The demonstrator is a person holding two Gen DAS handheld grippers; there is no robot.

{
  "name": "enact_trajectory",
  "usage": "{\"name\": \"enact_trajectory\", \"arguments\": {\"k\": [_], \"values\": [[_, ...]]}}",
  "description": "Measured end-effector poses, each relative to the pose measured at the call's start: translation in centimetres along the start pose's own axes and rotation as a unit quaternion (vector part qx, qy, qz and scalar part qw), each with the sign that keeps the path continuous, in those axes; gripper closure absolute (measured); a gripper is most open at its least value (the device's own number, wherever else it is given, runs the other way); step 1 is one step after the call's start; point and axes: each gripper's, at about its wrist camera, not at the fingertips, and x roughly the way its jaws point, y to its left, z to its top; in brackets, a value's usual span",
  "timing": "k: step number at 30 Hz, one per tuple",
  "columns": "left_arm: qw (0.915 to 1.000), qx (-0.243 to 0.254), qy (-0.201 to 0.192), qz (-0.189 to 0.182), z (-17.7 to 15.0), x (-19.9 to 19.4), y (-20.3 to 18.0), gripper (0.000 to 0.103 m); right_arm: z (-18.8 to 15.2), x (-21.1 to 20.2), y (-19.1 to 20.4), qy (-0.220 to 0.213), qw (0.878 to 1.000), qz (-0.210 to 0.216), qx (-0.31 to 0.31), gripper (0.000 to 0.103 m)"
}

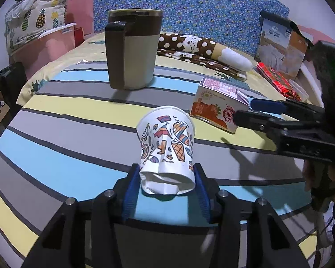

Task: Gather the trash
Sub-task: 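Grasp the patterned paper cup with the left gripper while the right gripper grasps the milk carton, then carry the paper cup and milk carton over the trash bin with both grippers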

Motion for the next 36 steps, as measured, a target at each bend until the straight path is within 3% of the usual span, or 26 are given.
{"name": "enact_trajectory", "arguments": {"k": [11, 13, 14, 25, 36], "values": [[0.9998, -0.010, 0.007, -0.016, 0.0, 0.2, 0.6, 0.054, 1.2, 1.6, 0.8, 0.004, 1.000, 0.021, 0.006, 0.039], [0.9998, -0.011, 0.007, -0.018, 0.0, 0.2, 0.6, 0.054, 1.3, 1.6, 0.9, 0.006, 1.000, 0.027, 0.011, 0.060], [0.9997, -0.011, 0.006, -0.019, 0.0, 0.2, 0.6, 0.054, 1.3, 1.4, 1.1, 0.007, 1.000, 0.026, 0.013, 0.063], [0.9998, -0.005, -0.001, -0.018, -0.4, -0.4, 0.3, 0.054, -0.4, -1.6, 1.9, 0.004, 0.999, -0.016, 0.051, 0.064], [0.9993, 0.024, 0.011, -0.026, -3.0, -2.7, -2.6, 0.056, -4.1, -6.9, 2.7, -0.016, 0.994, -0.050, 0.096, 0.064]]}}
